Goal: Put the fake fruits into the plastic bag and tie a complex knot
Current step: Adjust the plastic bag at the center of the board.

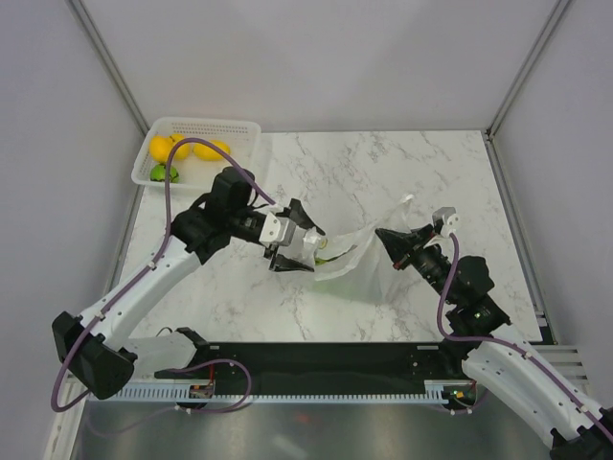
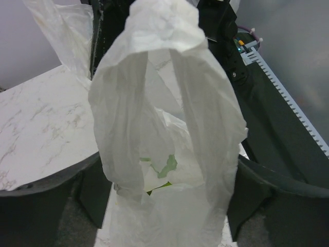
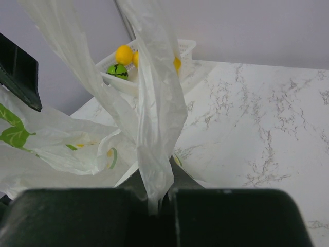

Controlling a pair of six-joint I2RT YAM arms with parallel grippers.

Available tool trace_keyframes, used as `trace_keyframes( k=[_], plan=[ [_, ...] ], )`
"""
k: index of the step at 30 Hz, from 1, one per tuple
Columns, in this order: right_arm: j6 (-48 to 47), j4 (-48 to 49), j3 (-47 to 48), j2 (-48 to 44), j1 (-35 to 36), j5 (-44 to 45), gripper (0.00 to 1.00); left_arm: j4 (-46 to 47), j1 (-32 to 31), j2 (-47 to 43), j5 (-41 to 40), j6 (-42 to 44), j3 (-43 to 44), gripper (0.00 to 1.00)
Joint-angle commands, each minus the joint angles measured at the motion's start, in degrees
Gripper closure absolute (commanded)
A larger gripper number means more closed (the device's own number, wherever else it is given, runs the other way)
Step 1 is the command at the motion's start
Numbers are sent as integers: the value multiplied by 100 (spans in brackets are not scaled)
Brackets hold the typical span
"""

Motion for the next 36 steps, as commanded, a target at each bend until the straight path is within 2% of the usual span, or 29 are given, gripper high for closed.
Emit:
trace_keyframes(
  k=[1,2,3,6,8,9,11,15,21,22,26,29,33,35,36],
  plan=[
    [24,188,265,-84,-6,-160,100,-240,13,87,595,382,183,21],
    [24,197,273,-67,-6,-168,100,-249,5,96,543,373,175,28],
    [24,188,274,-75,-6,-160,100,-249,4,96,507,338,157,40],
    [33,188,274,-111,-6,-177,100,-249,-30,96,393,268,148,60],
    [42,171,282,-146,-6,-195,100,-258,-101,131,209,224,148,82],
    [59,162,291,-163,3,-212,100,-267,-127,149,95,180,157,98],
    [51,48,335,-189,-6,-256,100,-249,-232,140,-431,110,201,98],
    [147,-373,668,-41,3,-99,100,118,-294,61,-1372,-749,420,98],
    [235,-673,1363,908,-6,-450,100,673,-250,-53,-4086,-2042,807,98],
    [209,-656,1442,996,-6,-424,100,874,-216,-123,-4899,-2192,807,98],
    [174,-726,2126,1706,-6,-248,100,1586,4,-282,-6530,-3016,702,98],
    [217,-866,2565,2356,-15,173,100,1929,303,-282,-6857,-3562,597,98],
    [481,-919,2857,3070,-67,359,100,2246,347,-212,-7297,-4003,369,98],
    [499,-911,2910,3351,-76,245,100,2395,347,-246,-7106,-4161,88,98],
    [490,-893,2902,3404,-68,210,100,2570,347,-281,-6756,-4188,-26,98]
  ],
)
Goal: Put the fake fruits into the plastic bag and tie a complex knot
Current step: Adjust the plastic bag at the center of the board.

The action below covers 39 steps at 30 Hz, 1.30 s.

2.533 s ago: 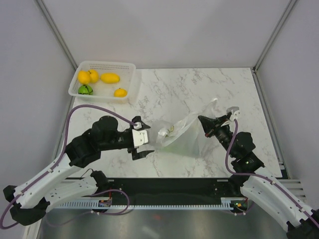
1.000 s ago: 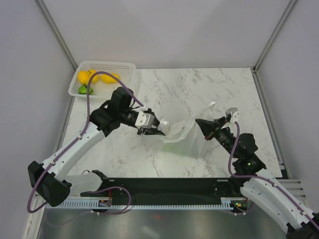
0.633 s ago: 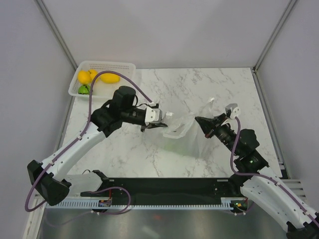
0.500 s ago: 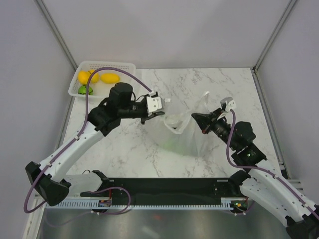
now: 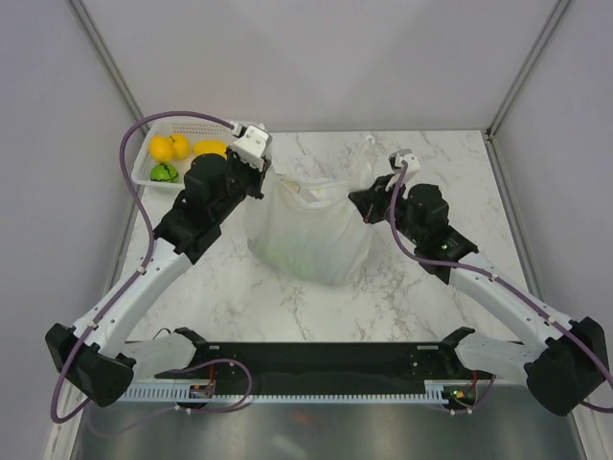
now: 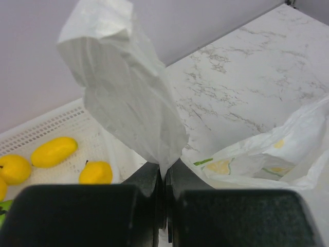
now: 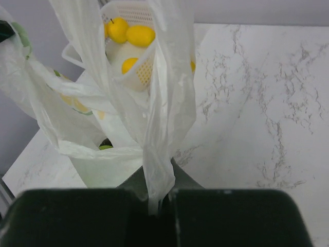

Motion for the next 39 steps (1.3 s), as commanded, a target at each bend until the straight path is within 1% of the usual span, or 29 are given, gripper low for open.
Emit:
trace_keyframes(
  k=[1,3,4,6,7,9,10,13,16,18,20,22,23,24,25,26,27,29,30,32,34,37,38,39],
  plan=[
    [140,38,176,233,-26,70,100,779,-5,-126,136,-643,-499,98],
    [114,65,80,243,-26,87,100,946,-5,-153,374,-714,-693,98],
    [79,82,53,217,-35,87,100,999,-5,-144,644,-723,-833,98],
    [35,100,-26,181,-35,96,100,1000,-5,-101,962,-696,-905,98],
    [9,100,-44,129,-26,105,100,991,-5,-83,1251,-679,-949,98],
    [-27,126,-131,85,-35,113,100,965,-5,-100,1489,-600,-1019,98],
    [-44,135,-158,41,-35,166,100,956,-5,-109,1787,-530,-1098,98],
    [-71,144,-246,-29,-35,201,100,930,-5,-65,1816,-582,-1116,98],
    [-106,118,-281,-91,-35,254,100,746,-13,-83,1921,-442,-985,98],
    [-132,56,-238,-118,-35,272,100,412,-13,-92,1957,-275,-879,98],
    [-141,-198,-72,-126,-43,228,100,-25,-22,-48,2131,-30,-712,98],
    [-211,-583,166,-109,-43,114,100,-265,-154,-30,2255,173,-615,98],
    [-246,-716,237,-100,-35,35,100,-353,-215,-21,2369,426,-615,98],
    [-325,-804,290,-91,-43,-140,100,-589,-311,22,2718,611,-589,98],
    [-360,-1145,342,-83,-35,-202,100,-730,-364,57,2869,787,-545,98],
    [-387,-1261,404,-91,-35,-264,100,-906,-417,127,3001,1155,-484,98],
    [-431,-1358,422,-91,-35,-273,100,-1316,-522,259,3133,1324,-309,98],
    [-562,-1613,457,-91,-26,-247,100,-1679,-611,400,3161,1746,-133,98],
    [-606,-1649,466,-100,-35,-299,100,-2020,-672,522,3248,1895,34,98],
    [-721,-1658,457,-118,-35,-457,100,-2356,-716,664,3371,2394,193,98],
    [-791,-1658,501,-100,-26,-851,100,-2742,-813,926,3153,2651,438,98],
    [-888,-1754,641,-13,-26,-1169,100,-3261,-945,1278,2880,3064,948,98],
    [-905,-1807,676,14,-35,-1213,100,-3689,-989,1549,2793,3257,1106,98],
    [-940,-1851,720,40,-35,-1266,100,-3902,-1093,1665,2583,3363,1412,98]
  ],
)
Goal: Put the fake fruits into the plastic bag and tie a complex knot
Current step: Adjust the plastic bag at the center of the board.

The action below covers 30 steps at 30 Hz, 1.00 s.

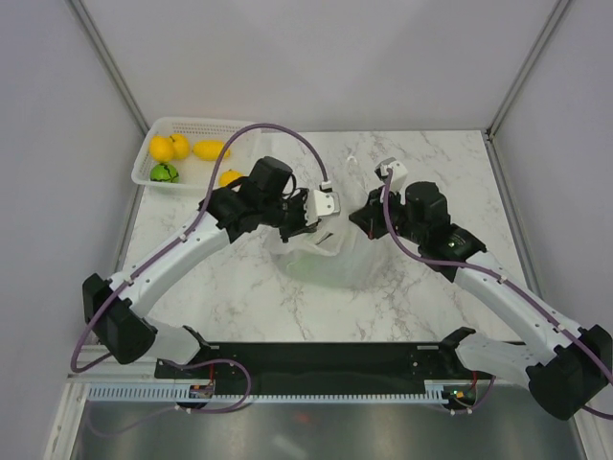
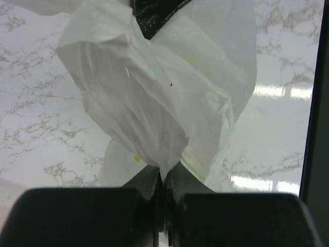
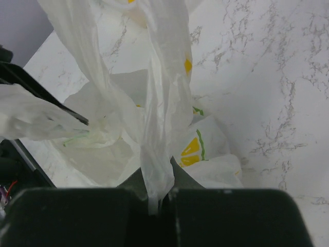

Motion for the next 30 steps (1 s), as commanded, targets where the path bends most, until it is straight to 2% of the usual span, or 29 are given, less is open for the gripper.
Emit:
trace_keyframes(
  k=[1,2,5,9,13,20,30],
  plan=[
    [-239,-157,388,86,0,-538,100,-1289,-211,479,-422,1018,813,98],
    [-265,-158,415,95,-8,-687,100,-1648,-238,637,-466,1220,928,98],
    [-274,-97,389,122,-8,-986,100,-1880,-238,744,-537,1467,1245,98],
    [-257,-79,433,166,-8,-961,100,-2047,-299,700,-283,1723,1482,98],
    [-222,0,424,113,-8,-1101,100,-2407,-379,858,-379,1854,1798,98],
    [-37,668,90,-177,-8,-1321,100,-3023,-510,1236,-686,1802,2449,98],
    [42,906,-7,-282,0,-1585,98,-3348,-669,1447,-1451,1486,2924,98]
  ],
)
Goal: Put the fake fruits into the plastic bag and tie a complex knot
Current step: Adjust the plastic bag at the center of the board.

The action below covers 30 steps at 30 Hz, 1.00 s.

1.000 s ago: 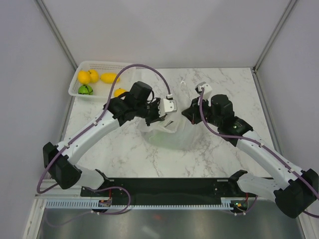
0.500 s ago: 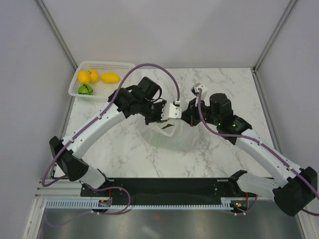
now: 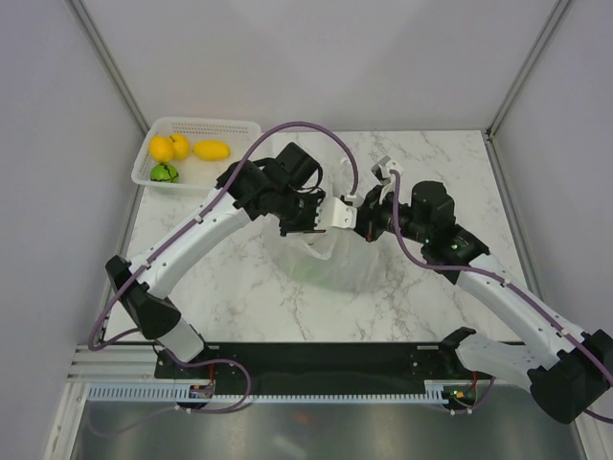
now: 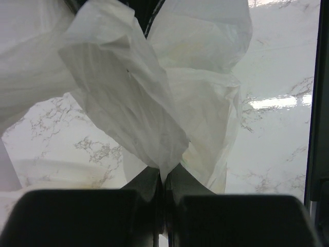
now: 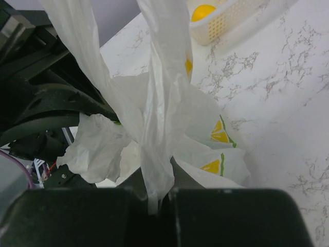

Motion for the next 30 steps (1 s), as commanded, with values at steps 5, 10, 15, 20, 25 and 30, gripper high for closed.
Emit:
trace_keyframes(
  k=[5,10,15,20,25,30],
  plan=[
    [9,390,-211,-267,-6,-241,94,-308,-138,175,-481,-93,398,98],
    [-70,566,-360,-417,-15,-241,85,-396,-217,254,-551,-84,538,98],
    [-88,732,-615,-637,-6,-241,78,-493,-270,351,-648,-92,697,98],
    [-53,829,-747,-768,-6,-311,69,-668,-366,456,-709,-119,863,98],
    [-9,926,-888,-892,-6,-320,61,-704,-410,500,-683,-93,917,98],
    [97,917,-993,-1032,-6,-276,50,-704,-428,509,-683,-93,908,98]
  ],
)
